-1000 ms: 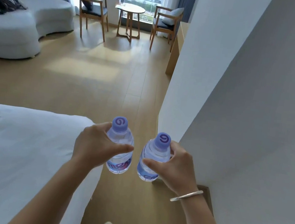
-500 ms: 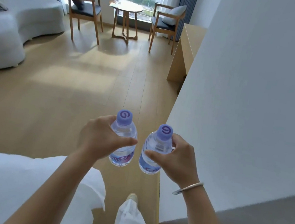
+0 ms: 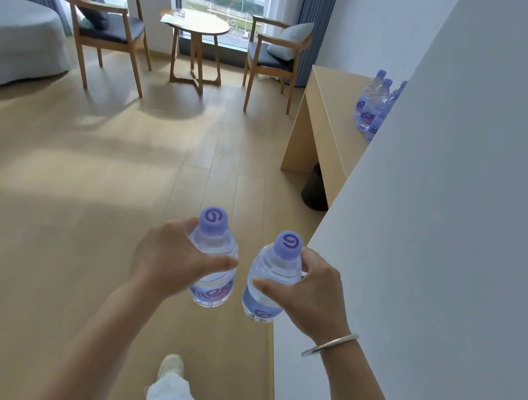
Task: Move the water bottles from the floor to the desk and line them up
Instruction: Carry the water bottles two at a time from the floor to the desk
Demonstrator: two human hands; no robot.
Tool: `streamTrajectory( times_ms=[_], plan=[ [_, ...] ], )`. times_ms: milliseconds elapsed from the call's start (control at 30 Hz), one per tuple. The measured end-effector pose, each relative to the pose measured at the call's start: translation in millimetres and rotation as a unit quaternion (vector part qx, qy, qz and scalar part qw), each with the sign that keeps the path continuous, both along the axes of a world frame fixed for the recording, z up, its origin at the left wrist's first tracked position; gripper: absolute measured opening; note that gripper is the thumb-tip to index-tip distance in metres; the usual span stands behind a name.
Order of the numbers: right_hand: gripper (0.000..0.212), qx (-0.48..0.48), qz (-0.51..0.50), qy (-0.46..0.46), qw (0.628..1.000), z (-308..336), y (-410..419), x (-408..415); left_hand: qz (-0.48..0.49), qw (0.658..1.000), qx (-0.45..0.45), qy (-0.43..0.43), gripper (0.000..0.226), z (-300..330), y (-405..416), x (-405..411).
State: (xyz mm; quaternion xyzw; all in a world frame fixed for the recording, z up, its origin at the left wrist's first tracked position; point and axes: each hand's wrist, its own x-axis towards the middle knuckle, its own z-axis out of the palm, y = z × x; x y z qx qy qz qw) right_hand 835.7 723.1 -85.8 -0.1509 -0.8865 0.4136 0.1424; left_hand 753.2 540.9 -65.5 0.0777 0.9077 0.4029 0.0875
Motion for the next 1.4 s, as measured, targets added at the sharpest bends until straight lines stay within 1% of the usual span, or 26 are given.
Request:
streamTrajectory(
  times_ms=[100,200,267,400,467,600,733,867,967,1067,1200,1300,1400],
  plan=[
    [0.044,-0.004,-0.016,-0.003,1.0,-4.5,16.1,-63.7,-0.021,1.0,-0.009,-0.006,0.036,-3.0,18.7,-70.4],
    [0.037,-0.006,-0.043,0.002,0.999,-6.8,31.3,-133.0,-0.039,0.999,-0.01,0.001,0.041,-3.5,39.8,-148.2],
    [0.034,-0.014,-0.07,0.008,0.997,-6.1,40.8,-178.2,-0.061,0.998,-0.012,0.007,0.04,1.6,54.0,-199.7],
    [0.039,-0.009,-0.118,0.018,0.993,0.7,57.6,-255.1,-0.118,0.993,-0.014,0.026,0.034,15.1,83.4,-294.7],
    [0.037,-0.01,-0.151,0.017,0.988,4.3,68.6,-285.1,-0.142,0.989,-0.012,0.029,0.035,18.7,101.3,-335.6],
    [0.032,-0.021,-0.209,0.011,0.978,8.1,95.7,-328.4,-0.184,0.983,-0.004,0.024,0.05,19.1,143.8,-397.0],
    [0.032,-0.053,-0.277,-0.006,0.959,5.9,137.3,-363.4,-0.231,0.973,0.007,0.013,0.054,13.9,196.2,-441.9],
    [0.027,-0.091,-0.338,0.002,0.937,2.4,188.5,-396.8,-0.278,0.96,0.015,0.007,0.054,5.9,258.6,-479.3],
    [0.025,-0.107,-0.37,0.009,0.923,1.2,236.1,-420.5,-0.315,0.949,0.017,-0.011,0.048,0.4,316.6,-505.4],
    [0.028,-0.124,-0.395,0.021,0.91,2.5,283.9,-438.2,-0.352,0.935,0.014,-0.029,0.042,-2.6,379.1,-526.8],
    [0.027,-0.139,-0.419,0.027,0.897,-1.2,337.2,-455.2,-0.383,0.922,0.031,-0.045,0.033,-5.2,449.2,-542.1],
    [0.019,-0.134,-0.46,0.023,0.877,-8.1,370.2,-467.6,-0.418,0.906,0.027,-0.057,0.036,-8.1,494.5,-550.9],
    [0.028,-0.131,-0.513,0.013,0.848,-13.2,395.9,-475.6,-0.46,0.886,0.016,-0.061,0.036,-10.7,533.6,-558.4]
  ],
)
